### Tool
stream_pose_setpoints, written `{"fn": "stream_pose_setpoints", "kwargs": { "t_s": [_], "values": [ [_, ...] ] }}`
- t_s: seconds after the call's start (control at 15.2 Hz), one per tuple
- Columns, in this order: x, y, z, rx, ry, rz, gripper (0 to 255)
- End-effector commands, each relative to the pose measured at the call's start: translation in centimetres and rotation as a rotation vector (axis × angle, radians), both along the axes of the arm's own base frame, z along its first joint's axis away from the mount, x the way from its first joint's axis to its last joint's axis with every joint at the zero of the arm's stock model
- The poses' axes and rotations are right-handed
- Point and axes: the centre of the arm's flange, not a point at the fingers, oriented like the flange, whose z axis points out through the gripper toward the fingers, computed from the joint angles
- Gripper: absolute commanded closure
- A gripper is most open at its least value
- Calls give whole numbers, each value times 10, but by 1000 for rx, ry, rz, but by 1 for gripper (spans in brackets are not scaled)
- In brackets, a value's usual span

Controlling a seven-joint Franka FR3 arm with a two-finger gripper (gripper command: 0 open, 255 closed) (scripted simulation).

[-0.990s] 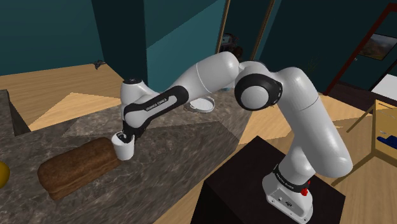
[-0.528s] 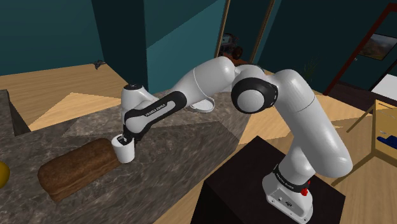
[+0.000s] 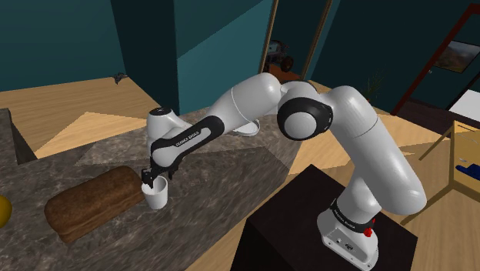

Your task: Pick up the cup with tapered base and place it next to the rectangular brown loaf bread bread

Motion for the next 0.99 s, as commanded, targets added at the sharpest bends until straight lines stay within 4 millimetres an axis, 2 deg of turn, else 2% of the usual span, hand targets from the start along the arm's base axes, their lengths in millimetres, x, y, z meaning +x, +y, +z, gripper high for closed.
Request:
{"fn": "stream_pose_setpoints", "kwargs": {
  "t_s": [0.0, 0.13, 0.4, 0.92],
  "values": [
    [0, 0, 0, 0, 0, 0, 0],
    [0, 0, 0, 0, 0, 0, 0],
    [0, -5, 50, 0, 0, 0, 0],
    [0, -5, 50, 0, 0, 0, 0]
  ]
}}
